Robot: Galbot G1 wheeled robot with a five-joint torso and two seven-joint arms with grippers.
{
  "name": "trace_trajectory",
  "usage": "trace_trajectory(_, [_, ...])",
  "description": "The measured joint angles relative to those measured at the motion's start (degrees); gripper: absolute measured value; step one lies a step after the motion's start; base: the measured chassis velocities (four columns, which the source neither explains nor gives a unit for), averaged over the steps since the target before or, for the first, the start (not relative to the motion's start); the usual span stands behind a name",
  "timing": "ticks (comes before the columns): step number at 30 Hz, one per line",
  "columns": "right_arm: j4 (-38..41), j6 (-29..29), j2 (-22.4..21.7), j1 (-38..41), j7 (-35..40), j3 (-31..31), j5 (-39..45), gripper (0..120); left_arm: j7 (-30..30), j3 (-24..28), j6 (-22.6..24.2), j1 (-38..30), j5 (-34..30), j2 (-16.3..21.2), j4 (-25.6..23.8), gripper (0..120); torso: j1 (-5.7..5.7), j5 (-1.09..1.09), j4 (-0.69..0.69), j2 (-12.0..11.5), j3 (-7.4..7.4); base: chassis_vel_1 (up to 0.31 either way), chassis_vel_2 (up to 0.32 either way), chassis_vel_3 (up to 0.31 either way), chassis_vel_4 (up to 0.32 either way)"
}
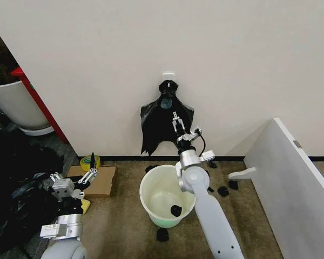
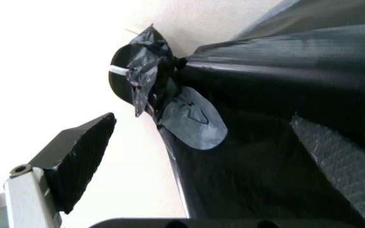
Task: Place the garbage bag over the trash bin.
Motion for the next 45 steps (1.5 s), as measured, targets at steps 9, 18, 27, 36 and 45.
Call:
trace_trajectory(9, [-7.3, 2.4, 2.5, 5.2, -7.0, 0.4, 1.8, 84, -0.4, -0.4, 0.1, 0.5, 0.0, 0.1, -0.1, 100, 0.0, 0.01, 0.0, 0.0, 0.0, 0.0, 0.0, 0.0, 0.0])
trace_trajectory(18, [-16.0, 4.1, 2.5, 11.1, -16.8, 1.5, 1.9, 71, -0.8, -0.5, 0.7, 0.5, 0.7, 0.3, -0.2, 100, 0.0, 0.01, -0.01, 0.0, -0.01, 0.0, 0.0, 0.0, 0.0])
trace_trajectory(27, [-22.4, 4.6, 2.5, 14.9, -19.7, 2.5, -0.5, 38, -0.9, -0.6, 1.0, 0.5, 0.9, 0.5, -0.3, 100, 0.0, 0.01, 0.0, 0.0, -0.01, 0.0, 0.0, 0.0, 0.0])
trace_trajectory(36, [-26.0, 4.7, 2.5, 17.3, -21.6, 3.3, -1.7, 7, -1.0, -0.7, 1.1, 0.3, 0.9, 0.6, 0.1, 100, 0.0, 0.01, 0.0, 0.0, 0.0, 0.0, 0.0, 0.0, 0.0])
trace_trajectory(45, [-26.7, 4.9, 2.7, 17.8, -23.8, 3.0, -2.6, 0, -1.0, -0.3, 1.1, -0.2, 1.1, 0.5, 1.2, 100, 0.0, 0.01, 0.0, 0.0, -0.01, 0.0, 0.0, 0.0, 0.0])
